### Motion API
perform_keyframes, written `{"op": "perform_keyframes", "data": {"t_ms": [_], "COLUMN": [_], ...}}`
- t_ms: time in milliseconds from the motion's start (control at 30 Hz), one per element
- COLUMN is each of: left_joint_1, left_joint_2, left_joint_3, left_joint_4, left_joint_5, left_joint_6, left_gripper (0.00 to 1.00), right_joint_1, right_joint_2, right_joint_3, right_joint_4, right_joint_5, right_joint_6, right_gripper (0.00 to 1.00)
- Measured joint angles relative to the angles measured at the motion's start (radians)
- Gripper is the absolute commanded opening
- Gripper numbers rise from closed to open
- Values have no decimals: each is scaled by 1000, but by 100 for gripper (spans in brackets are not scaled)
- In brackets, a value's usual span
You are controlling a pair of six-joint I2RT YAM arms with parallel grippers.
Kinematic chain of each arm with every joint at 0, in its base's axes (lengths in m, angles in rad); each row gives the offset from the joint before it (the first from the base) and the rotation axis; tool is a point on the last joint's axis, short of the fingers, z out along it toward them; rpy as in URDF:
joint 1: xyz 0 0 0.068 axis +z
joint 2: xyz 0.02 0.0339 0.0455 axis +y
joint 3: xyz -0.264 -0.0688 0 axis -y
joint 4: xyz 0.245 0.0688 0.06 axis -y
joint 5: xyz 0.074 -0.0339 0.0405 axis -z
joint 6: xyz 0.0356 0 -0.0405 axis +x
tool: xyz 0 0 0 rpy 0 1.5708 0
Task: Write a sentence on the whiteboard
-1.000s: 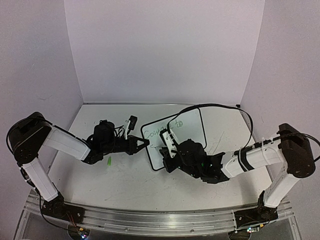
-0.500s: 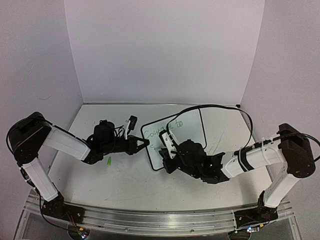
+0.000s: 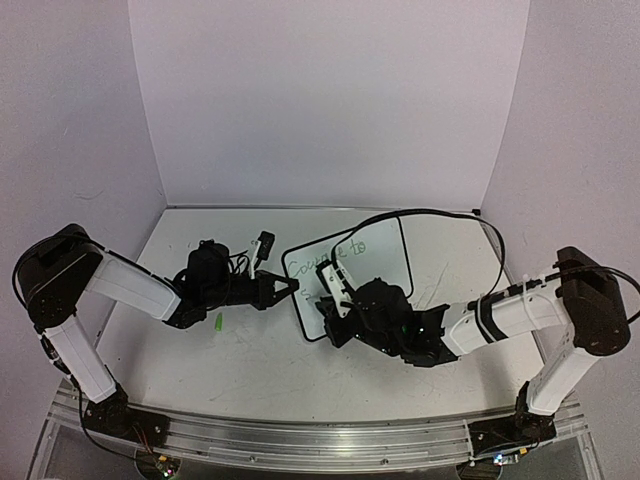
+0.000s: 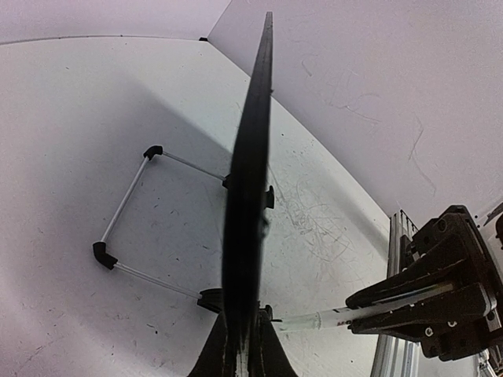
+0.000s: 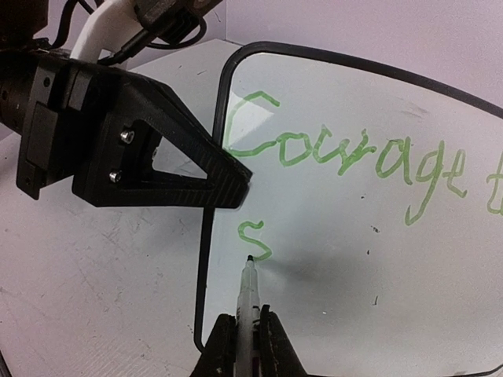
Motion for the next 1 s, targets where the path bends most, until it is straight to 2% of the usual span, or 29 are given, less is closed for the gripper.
{"op": "perform_keyframes", "data": {"t_ms": [400,567,1000], "left_joint_1": [0,0,0], "left_joint_2": [0,0,0], "left_joint_3": [0,0,0], "left_joint_4": [0,0,0], "left_joint_5": [0,0,0], "left_joint_6": [1,1,2], "left_gripper": [0,0,0], "right_joint_1": [0,0,-3], "right_joint_2": [-41,-75,-39], "right_joint_3": [-12,-18,7], "right_joint_4": [2,17,15], "right_joint_5": [-31,-6,51], "right_joint_6": [-1,-6,-14], "right_gripper": [0,0,0]}}
